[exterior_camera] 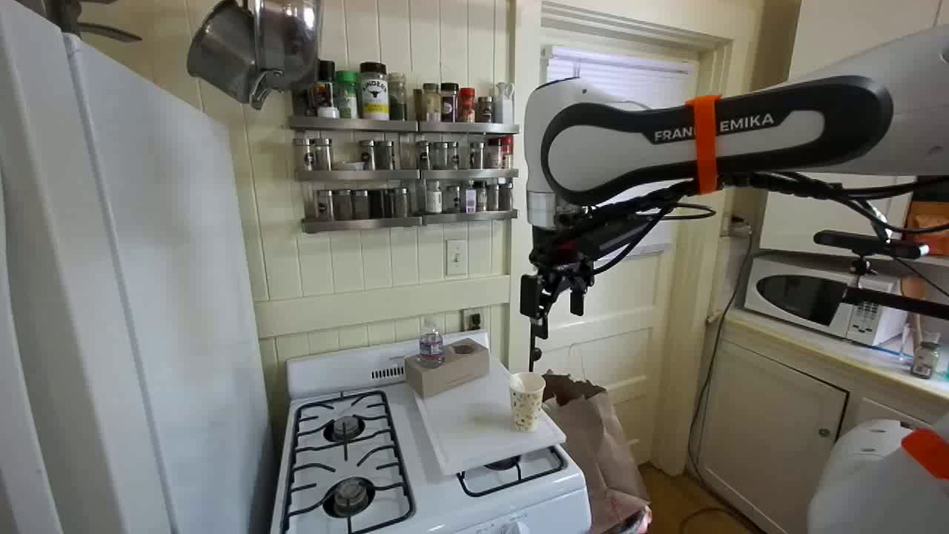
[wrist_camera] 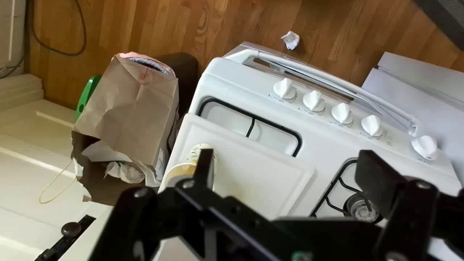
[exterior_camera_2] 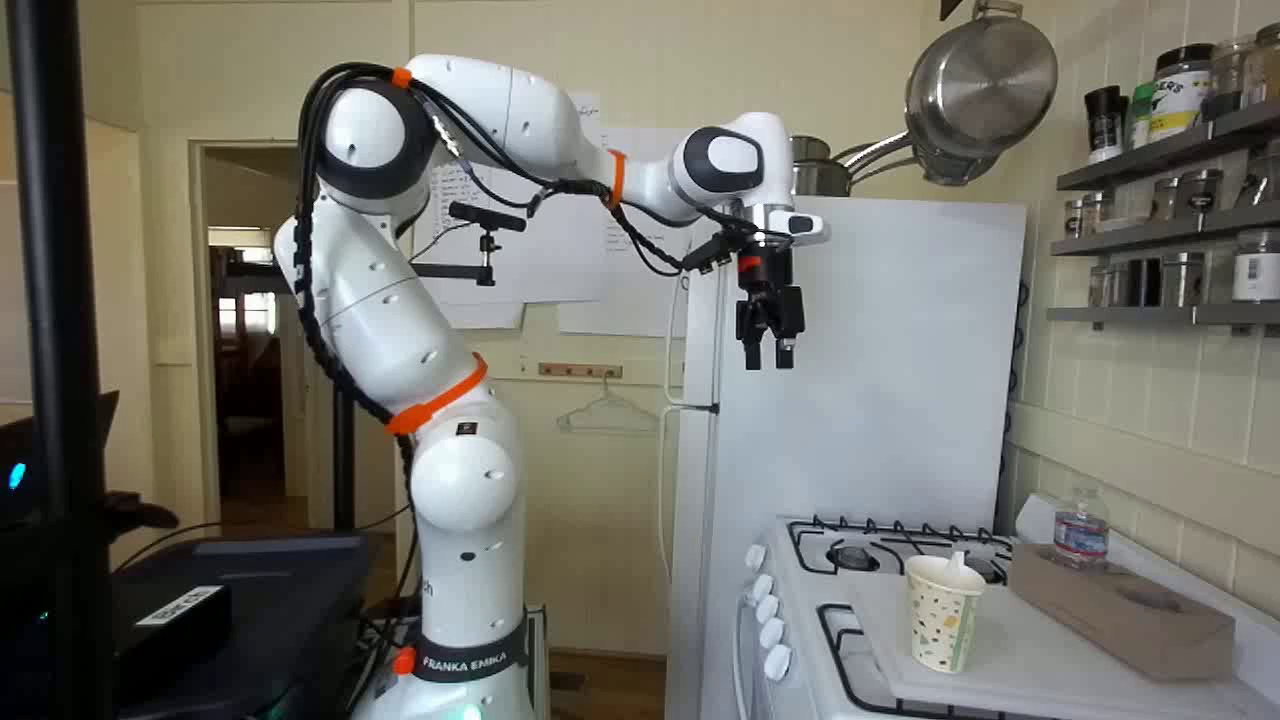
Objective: Move the plastic bottle from the bottle holder to the chopping board
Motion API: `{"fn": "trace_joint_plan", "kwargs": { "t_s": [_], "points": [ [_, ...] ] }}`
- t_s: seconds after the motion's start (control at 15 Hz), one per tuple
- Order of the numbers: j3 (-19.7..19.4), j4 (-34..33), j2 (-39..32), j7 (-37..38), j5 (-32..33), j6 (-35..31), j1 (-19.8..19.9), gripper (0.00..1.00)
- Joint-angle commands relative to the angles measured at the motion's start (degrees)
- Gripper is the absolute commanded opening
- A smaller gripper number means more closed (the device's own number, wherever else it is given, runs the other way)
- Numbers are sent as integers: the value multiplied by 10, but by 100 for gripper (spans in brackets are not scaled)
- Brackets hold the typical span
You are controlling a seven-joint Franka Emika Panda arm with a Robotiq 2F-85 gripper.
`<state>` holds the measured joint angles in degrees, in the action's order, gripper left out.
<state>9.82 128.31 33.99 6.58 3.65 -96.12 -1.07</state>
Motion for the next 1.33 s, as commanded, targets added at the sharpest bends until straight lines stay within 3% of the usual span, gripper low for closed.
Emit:
{"fn": "trace_joint_plan", "kwargs": {
  "t_s": [0.0,0.2,0.33,0.93,1.13,1.27],
  "points": [
    [-8,-1,-2,5,5,2,-12,100],
    [-8,-1,-2,5,5,2,-12,100],
    [-4,-5,-34,34,21,-33,3,100],
    [-36,-13,-222,85,55,-387,35,100],
    [-58,-34,-282,87,57,-449,42,100],
    [-71,-59,-309,85,59,-446,44,100]
  ]
}}
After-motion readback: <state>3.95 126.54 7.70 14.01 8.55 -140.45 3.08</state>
